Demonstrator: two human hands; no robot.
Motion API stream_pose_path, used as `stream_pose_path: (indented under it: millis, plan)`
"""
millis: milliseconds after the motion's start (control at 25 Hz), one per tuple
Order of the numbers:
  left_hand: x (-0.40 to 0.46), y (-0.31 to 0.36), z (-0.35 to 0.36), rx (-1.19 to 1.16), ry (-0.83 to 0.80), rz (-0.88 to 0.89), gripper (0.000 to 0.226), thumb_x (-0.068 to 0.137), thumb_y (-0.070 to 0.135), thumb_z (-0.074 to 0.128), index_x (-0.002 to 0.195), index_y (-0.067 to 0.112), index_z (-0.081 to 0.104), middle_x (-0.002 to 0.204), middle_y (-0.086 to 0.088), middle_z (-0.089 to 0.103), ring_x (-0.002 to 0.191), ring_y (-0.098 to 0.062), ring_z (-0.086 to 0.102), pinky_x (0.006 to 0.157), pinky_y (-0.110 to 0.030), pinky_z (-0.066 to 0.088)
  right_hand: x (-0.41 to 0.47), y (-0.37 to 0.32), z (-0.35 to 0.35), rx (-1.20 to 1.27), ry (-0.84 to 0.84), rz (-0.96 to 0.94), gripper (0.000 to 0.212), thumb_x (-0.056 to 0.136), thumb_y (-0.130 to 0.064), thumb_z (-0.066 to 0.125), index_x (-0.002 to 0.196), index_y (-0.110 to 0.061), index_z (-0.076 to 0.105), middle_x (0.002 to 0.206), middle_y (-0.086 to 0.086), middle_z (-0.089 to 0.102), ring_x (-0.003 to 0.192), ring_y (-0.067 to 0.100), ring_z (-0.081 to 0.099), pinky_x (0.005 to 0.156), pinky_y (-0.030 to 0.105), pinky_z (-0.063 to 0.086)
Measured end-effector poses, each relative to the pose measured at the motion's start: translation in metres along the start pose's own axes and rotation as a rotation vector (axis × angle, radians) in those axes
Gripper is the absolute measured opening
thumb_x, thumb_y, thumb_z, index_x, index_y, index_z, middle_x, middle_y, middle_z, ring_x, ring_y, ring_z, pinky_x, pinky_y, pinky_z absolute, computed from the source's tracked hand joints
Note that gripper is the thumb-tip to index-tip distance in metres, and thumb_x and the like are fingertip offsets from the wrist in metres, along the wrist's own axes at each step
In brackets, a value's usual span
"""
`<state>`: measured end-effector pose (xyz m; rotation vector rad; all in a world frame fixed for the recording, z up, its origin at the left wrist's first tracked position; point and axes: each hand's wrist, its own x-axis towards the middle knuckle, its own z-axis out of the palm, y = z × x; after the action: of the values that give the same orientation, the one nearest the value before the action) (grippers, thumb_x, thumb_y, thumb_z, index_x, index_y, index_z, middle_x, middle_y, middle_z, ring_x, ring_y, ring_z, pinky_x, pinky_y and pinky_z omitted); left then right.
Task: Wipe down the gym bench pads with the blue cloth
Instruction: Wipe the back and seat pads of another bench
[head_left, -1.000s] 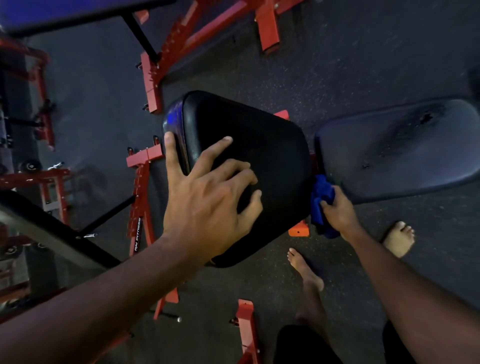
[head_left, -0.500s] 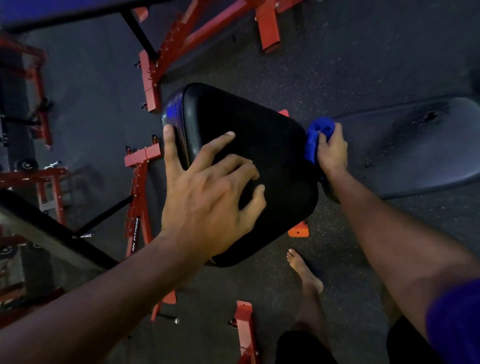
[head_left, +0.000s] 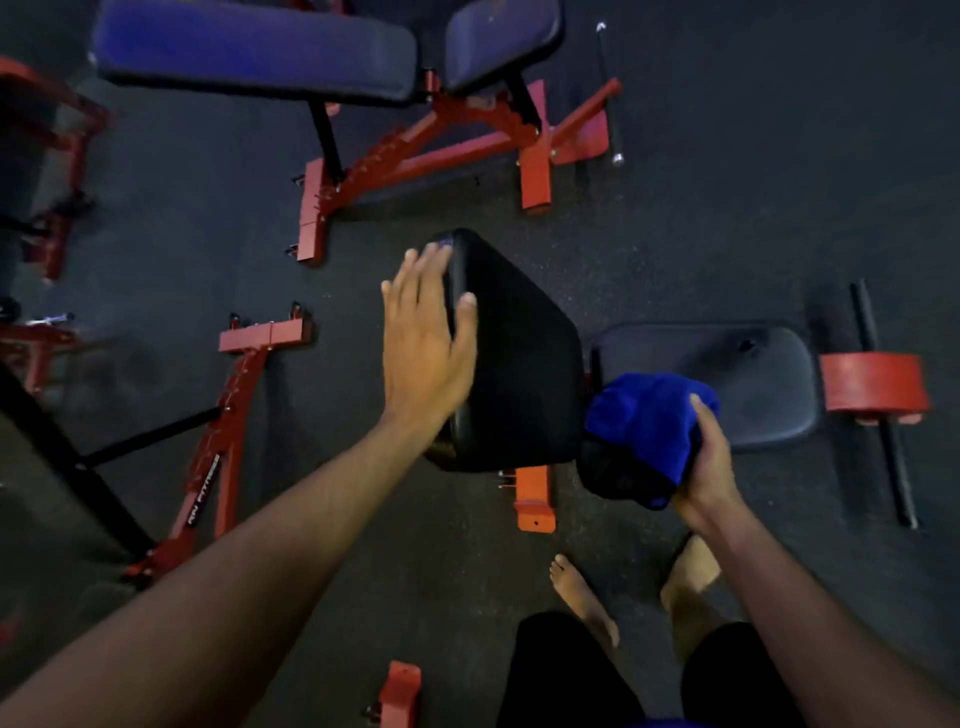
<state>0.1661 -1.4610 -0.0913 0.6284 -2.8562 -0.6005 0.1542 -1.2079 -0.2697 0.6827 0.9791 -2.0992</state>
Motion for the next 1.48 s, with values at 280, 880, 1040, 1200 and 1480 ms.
stream_pose_path:
  millis: [280, 880, 1040, 1200, 1480]
  plan:
    - [0.006, -0.037, -0.022, -0.219, -0.301, 0.045, 0.058, 0.113, 0.032, 0.027, 0.163, 0.019, 0.001, 0.171, 0.009, -0.013, 0.155, -0.002, -0.015, 0.118, -0.009, -0.01, -0.041, -0.032, 0.08, -0.313, 0.083, -0.396, 0.014, 0.099, -0.027, 0.056, 0.105, -0.025, 0.068, 0.106, -0.012, 0.074, 0.1, 0.003, 0.068, 0.097, 0.028, 0.051]
    - [0.009, -0.047, -0.009, -0.484, -0.181, 0.079, 0.051, 0.11, 0.005, 0.033, 0.159, 0.001, 0.018, 0.166, 0.004, 0.004, 0.155, -0.009, -0.003, 0.13, -0.033, 0.002, 0.038, -0.006, 0.24, -0.794, -0.079, -0.636, 0.066, 0.09, -0.05, 0.049, 0.15, -0.026, 0.037, 0.159, -0.002, 0.033, 0.148, 0.014, 0.026, 0.122, 0.042, 0.02]
    - [0.01, -0.048, -0.009, -0.478, -0.193, 0.089, 0.051, 0.11, 0.008, 0.031, 0.159, 0.003, 0.017, 0.168, 0.001, 0.003, 0.155, -0.009, -0.004, 0.129, -0.031, 0.001, 0.0, 0.037, 0.195, -0.769, -0.146, -0.627, 0.073, 0.092, -0.061, 0.048, 0.156, -0.035, 0.025, 0.162, -0.017, 0.024, 0.15, 0.004, 0.017, 0.124, 0.04, 0.016]
    - [0.012, -0.049, -0.009, -0.469, -0.21, 0.101, 0.054, 0.108, 0.015, 0.028, 0.16, 0.006, 0.015, 0.165, 0.008, 0.001, 0.154, -0.007, -0.006, 0.126, -0.023, -0.001, -0.05, 0.088, 0.15, -0.867, -0.207, -0.679, 0.061, 0.092, -0.071, 0.041, 0.148, -0.06, 0.018, 0.16, -0.031, 0.014, 0.15, -0.001, 0.01, 0.117, 0.03, 0.012]
    - [0.012, -0.047, -0.009, -0.432, -0.208, 0.097, 0.052, 0.11, 0.01, 0.03, 0.16, 0.004, 0.016, 0.17, -0.004, 0.002, 0.154, -0.008, -0.005, 0.13, -0.034, 0.0, 0.051, -0.019, 0.251, -0.825, -0.129, -0.684, 0.046, 0.098, -0.033, 0.053, 0.143, -0.023, 0.049, 0.153, 0.004, 0.042, 0.143, 0.018, 0.036, 0.113, 0.01, 0.02]
